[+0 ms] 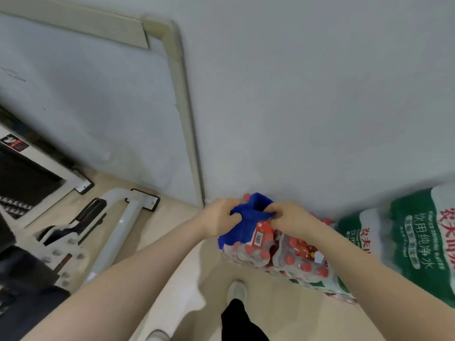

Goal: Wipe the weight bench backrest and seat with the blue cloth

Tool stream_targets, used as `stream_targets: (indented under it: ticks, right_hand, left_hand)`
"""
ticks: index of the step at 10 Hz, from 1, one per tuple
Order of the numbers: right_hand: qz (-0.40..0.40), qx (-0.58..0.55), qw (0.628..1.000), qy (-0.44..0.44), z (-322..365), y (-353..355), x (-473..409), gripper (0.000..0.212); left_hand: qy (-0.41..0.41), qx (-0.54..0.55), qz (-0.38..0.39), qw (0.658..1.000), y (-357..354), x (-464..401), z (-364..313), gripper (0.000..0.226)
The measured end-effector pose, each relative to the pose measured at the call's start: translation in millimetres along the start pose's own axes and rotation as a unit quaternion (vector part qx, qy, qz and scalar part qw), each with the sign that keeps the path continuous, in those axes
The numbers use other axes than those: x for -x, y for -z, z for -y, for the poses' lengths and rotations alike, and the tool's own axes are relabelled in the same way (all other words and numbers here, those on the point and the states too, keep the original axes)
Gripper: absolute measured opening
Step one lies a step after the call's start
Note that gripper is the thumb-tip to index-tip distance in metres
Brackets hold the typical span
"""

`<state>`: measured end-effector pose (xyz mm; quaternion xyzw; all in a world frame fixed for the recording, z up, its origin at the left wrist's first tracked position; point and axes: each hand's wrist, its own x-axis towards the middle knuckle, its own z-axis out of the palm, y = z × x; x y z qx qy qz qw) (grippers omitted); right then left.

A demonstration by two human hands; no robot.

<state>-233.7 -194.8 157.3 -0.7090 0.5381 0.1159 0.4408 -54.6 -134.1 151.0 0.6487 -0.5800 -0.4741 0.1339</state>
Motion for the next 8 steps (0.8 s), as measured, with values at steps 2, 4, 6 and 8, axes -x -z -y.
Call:
stream_targets:
  ticks: [2, 4, 6, 8]
  right_hand:
    - [-0.082, 0.129, 0.988, -0.006, -85, -23, -52, 0.011]
    - [-0.219, -0.032, 0.975, -0.017, -104, -21, -76, 0.023]
    - [-0.012, 0.203, 0.979, -0.011, -143, -48, -73, 0.024]
    - [0.015, 0.114, 0.990, -0.076, -126, -36, -55, 0.021]
  left_hand:
    - [0.031, -0.116, 0.034, 0.992, -47, -57, 36, 0.014]
    - [-0.004, -0.133, -0.072, 0.989, -66, -100, 44, 0.028]
    - [-0.007, -0.141, 0.051, 0.989, -92, -83, 79, 0.041]
    - [0.091, -0.147, 0.080, 0.982, -67, -52, 92, 0.035]
